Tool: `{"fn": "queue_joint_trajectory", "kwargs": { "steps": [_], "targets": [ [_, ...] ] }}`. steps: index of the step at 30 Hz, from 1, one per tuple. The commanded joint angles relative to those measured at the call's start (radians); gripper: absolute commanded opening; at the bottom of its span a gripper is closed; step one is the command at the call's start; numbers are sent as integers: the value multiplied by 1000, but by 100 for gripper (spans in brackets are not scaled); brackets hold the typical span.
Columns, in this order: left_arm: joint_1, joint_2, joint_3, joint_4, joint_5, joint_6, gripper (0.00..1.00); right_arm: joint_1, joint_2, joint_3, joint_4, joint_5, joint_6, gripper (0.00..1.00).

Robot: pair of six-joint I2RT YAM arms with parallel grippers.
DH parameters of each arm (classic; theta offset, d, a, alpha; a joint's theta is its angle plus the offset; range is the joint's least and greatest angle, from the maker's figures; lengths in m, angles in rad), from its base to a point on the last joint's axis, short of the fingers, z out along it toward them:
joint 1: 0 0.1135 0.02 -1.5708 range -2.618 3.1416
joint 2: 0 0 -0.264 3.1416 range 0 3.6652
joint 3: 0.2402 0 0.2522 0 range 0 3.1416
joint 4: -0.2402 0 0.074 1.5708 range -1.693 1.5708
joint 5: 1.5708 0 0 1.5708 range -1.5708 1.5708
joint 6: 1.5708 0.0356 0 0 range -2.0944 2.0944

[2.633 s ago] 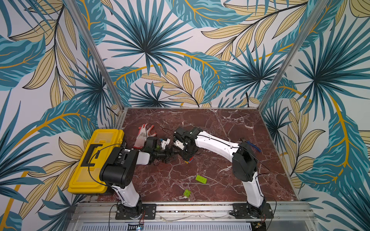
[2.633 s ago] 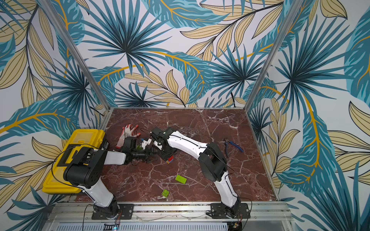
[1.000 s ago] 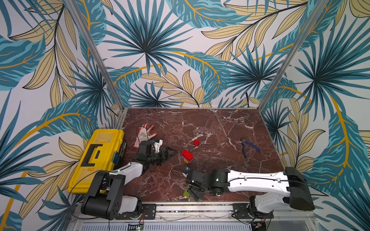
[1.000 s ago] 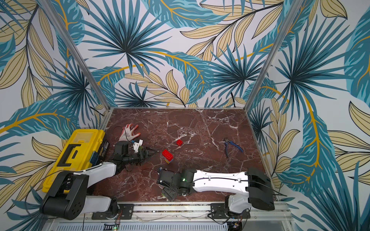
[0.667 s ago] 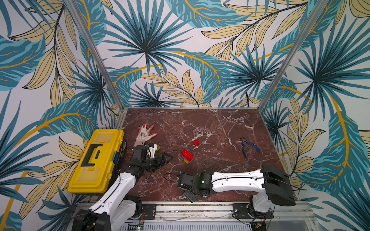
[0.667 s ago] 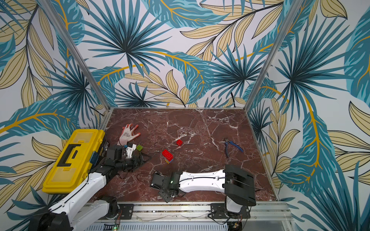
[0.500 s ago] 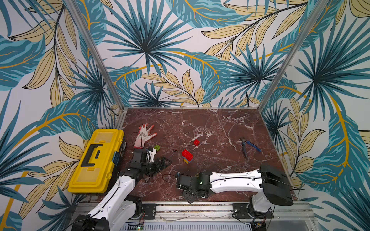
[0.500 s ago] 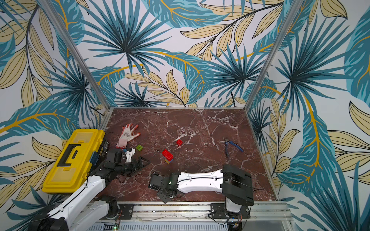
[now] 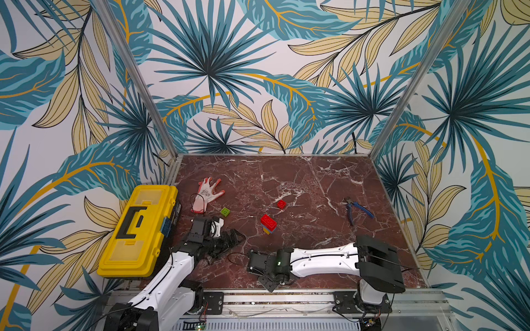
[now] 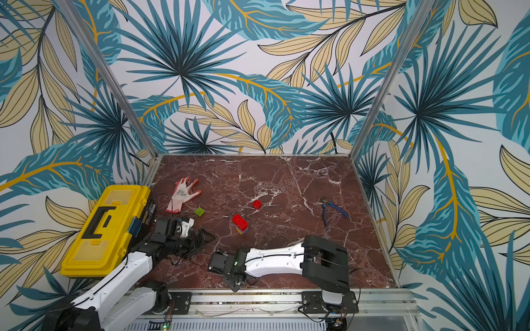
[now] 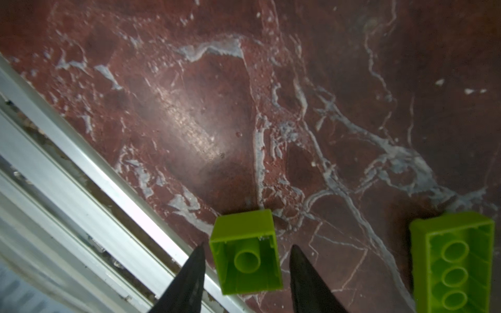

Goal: Assemble a carrot with lego
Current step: Pick up the lego brick from the center of the board, then assemble the lego brick with the lego brick.

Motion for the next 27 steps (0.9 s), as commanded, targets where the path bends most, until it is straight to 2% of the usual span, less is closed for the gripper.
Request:
{"fn": "queue_joint_trajectory", "kwargs": {
  "steps": [1,3,6,10,15,18,21,27],
  "targets": [
    [9,-11,-8,12,0,16,99,4,13,15,-10,16,7,48],
    [9,-11,-9,13,-2,14,99,3,20,16,-15,19,7,45],
    [9,-10,-7,16,-1,14,99,1,23,17,-15,18,7,35],
    [9,-8,-6,25,4,14,99,1,11,29,-29,31,-1,27],
    [12,19,4,94,43,14,99,-28,-74,110,-163,69,-46,26],
    [14,54,12,223,105,-6,99,-123,-176,164,-247,57,-100,26],
    [14,102,31,324,148,-9,99,-270,-248,224,-310,5,-192,26],
    [15,267,68,540,262,-16,99,-485,-147,473,-454,-60,-372,26]
  ]
}}
